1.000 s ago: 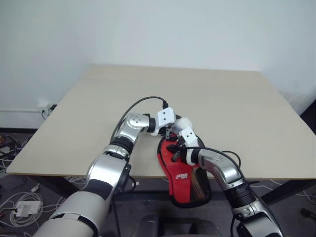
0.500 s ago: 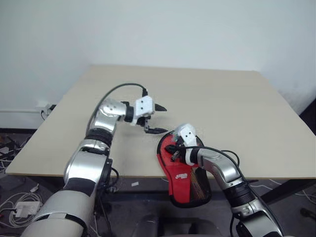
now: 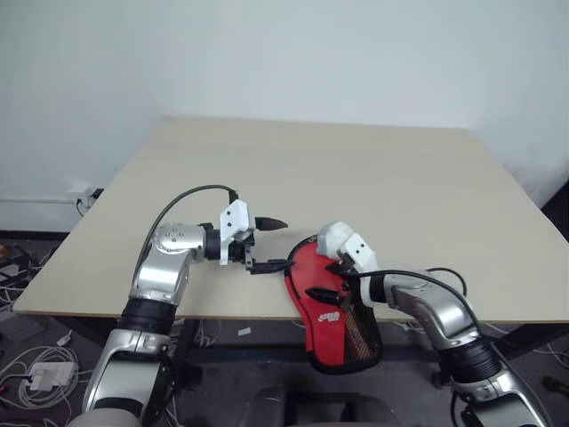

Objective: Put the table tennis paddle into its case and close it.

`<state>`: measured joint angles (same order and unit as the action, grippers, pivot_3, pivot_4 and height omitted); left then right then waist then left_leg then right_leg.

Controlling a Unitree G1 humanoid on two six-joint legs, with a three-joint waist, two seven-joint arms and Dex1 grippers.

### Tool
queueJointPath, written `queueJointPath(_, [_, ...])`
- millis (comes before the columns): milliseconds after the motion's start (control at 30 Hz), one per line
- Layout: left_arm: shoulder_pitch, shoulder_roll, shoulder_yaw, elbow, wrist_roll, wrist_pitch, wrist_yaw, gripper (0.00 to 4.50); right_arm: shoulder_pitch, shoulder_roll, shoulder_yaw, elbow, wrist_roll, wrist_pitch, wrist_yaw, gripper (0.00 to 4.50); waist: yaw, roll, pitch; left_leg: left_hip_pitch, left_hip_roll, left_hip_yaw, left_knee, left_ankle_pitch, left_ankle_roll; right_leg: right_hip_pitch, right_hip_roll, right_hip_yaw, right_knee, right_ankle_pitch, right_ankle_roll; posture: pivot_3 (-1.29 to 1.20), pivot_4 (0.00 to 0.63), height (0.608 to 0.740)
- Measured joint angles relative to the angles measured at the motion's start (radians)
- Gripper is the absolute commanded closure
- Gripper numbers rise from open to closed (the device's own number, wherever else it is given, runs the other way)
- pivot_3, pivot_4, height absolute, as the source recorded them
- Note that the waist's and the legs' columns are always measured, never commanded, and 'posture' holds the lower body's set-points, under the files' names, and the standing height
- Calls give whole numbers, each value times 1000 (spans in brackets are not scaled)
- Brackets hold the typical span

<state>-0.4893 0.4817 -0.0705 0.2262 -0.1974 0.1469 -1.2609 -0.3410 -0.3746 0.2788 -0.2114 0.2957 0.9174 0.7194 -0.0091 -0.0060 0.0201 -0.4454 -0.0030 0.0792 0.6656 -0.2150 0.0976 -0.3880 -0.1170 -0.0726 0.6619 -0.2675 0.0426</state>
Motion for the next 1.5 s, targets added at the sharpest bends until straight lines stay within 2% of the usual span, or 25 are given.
queueJointPath(267, [82,-41,-26,-97,-20,108,102,0,-42,-175,-57,-121,94,66,101,32,2,1,0,0,0,0,0,0,1,0,-1,0,-1,0,0,0,0,707])
queueJointPath(300, [87,-58,-30,-96,-20,117,117,173,-66,-188,-70,-117,97,64,106,8,4,1,0,0,0,0,0,0,1,0,-1,0,-1,0,0,0,0,707])
queueJointPath(400, [88,-92,-42,-94,-22,138,146,835,-126,-202,-100,-87,96,48,107,0,11,1,0,0,0,0,0,0,1,0,-1,0,-1,0,0,0,0,707])
queueJointPath(733, [90,-182,-116,25,-7,140,197,4367,-211,-191,-104,39,63,-38,80,0,12,0,0,-1,0,1,1,-1,2,0,-2,0,-1,0,0,0,0,707])
queueJointPath(767, [87,-192,-124,43,-2,132,206,4479,-213,-189,-99,51,56,-48,76,0,12,0,0,-1,0,1,1,-1,2,0,-2,0,-1,0,0,0,0,707])
queueJointPath(1033, [16,-269,-170,171,66,63,272,4479,-247,-143,-64,157,8,-116,56,0,20,1,0,-1,0,1,2,-1,2,0,-3,0,-1,0,0,0,0,707])
queueJointPath(1267, [-35,-290,-188,253,90,20,279,4479,-266,-103,-29,265,-46,-165,48,0,21,1,0,-2,-2,0,2,-1,2,0,-4,0,-1,0,0,0,0,707])
queueJointPath(1500, [-37,-290,-197,255,106,14,275,4479,-276,-82,-20,305,-80,-188,47,0,21,1,0,-2,-2,0,2,-1,2,0,-5,0,-1,0,0,0,0,707])
